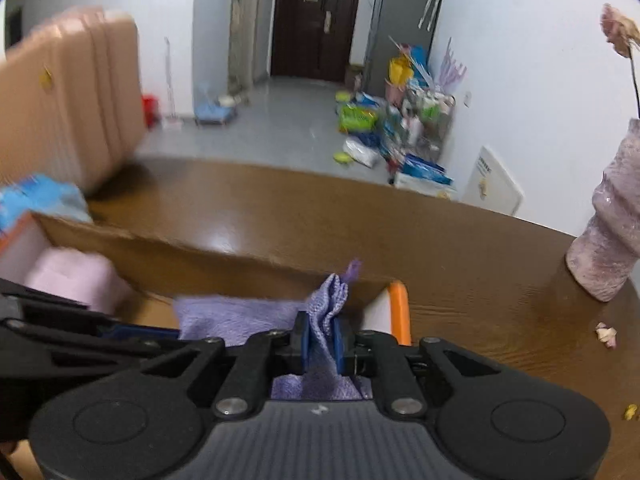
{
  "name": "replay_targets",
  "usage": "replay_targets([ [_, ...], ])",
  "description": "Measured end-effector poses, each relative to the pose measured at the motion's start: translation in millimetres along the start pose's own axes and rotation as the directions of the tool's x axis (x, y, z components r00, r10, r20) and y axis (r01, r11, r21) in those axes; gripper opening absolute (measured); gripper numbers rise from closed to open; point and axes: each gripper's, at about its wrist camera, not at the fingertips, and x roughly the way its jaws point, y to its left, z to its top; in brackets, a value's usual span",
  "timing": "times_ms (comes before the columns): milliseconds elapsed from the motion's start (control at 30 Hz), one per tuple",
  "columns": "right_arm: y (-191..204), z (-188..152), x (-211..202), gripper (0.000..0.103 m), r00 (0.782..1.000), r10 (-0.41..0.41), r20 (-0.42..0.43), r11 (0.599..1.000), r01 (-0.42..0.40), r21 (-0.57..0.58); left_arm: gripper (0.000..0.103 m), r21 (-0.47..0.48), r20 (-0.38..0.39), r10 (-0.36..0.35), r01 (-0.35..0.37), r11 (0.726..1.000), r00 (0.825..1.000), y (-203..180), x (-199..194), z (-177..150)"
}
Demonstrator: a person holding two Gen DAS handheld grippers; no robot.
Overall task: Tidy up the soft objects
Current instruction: 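Carry the purple sachet with both grippers into the box and open, then withdraw both grippers from the box toward the plush sheep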
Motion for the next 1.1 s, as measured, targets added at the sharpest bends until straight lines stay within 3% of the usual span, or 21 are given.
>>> replay_targets([
  [100,5.4,4.4,4.0,0.027,1.000,0.003,-0.029,1.000,-0.003,-0.017,0.024,0.002,0.007,0.004,-0.004,1.000,1.000,4.2,-4.3,2.8],
  [167,5.4,7.0,-3.1,0.034,1.000,-0.007,-0.014,1.000,0.007,-0.020,0.039,-0.003,0.031,0.008,-0.008,1.000,0.999,6.4,-16.8,1.8],
  [233,2.3,9.0,-17.1,0.039,1.000,0.000,0.011,1.000,0.000,-0.014,0.039,0.005,0.053,0.019,-0.020,1.000,0.998,4.4,-35.1,0.9],
  [333,-5.3,12.5,-53.2,0.040,0.998,0.002,0.060,1.000,-0.001,-0.014,0.039,0.043,0.098,0.033,-0.037,0.998,0.995,-5.8,-73.6,-3.7],
  [433,-13.9,10.3,-100.5,0.047,0.993,0.007,0.117,0.999,-0.003,-0.036,0.039,0.078,0.148,0.053,-0.065,0.995,0.988,-17.3,-118.8,-13.0],
  [667,-36.0,-17.9,-218.2,0.058,0.972,0.020,0.232,0.996,0.000,-0.085,0.054,0.152,0.278,0.118,-0.165,0.975,0.953,-44.1,-228.2,-58.7],
  [767,-41.1,-35.1,-250.8,0.059,0.963,0.023,0.267,0.997,-0.004,-0.071,0.059,0.145,0.332,0.159,-0.217,0.965,0.930,-53.5,-260.3,-83.4],
  [833,-42.3,-52.3,-266.9,0.059,0.955,0.033,0.294,0.999,-0.019,-0.051,0.063,0.125,0.384,0.191,-0.256,0.958,0.903,-57.2,-279.3,-111.7],
  [867,-40.0,-67.6,-277.4,0.059,0.948,0.045,0.315,0.998,-0.033,-0.045,0.073,0.125,0.419,0.199,-0.274,0.954,0.886,-59.6,-287.4,-128.5],
  [933,-35.7,-103.4,-297.5,0.064,0.926,0.083,0.368,0.996,-0.071,-0.045,0.081,0.117,0.482,0.205,-0.295,0.948,0.852,-62.9,-300.0,-169.8],
  [1000,-27.0,-140.2,-313.9,0.076,0.906,0.118,0.405,0.993,-0.100,-0.066,0.081,0.120,0.512,0.208,-0.309,0.943,0.833,-66.6,-309.0,-213.9],
  [1100,-8.8,-196.4,-333.9,0.076,0.890,0.120,0.441,0.992,-0.093,-0.082,0.084,0.104,0.553,0.204,-0.310,0.945,0.808,-66.7,-323.4,-276.0],
])
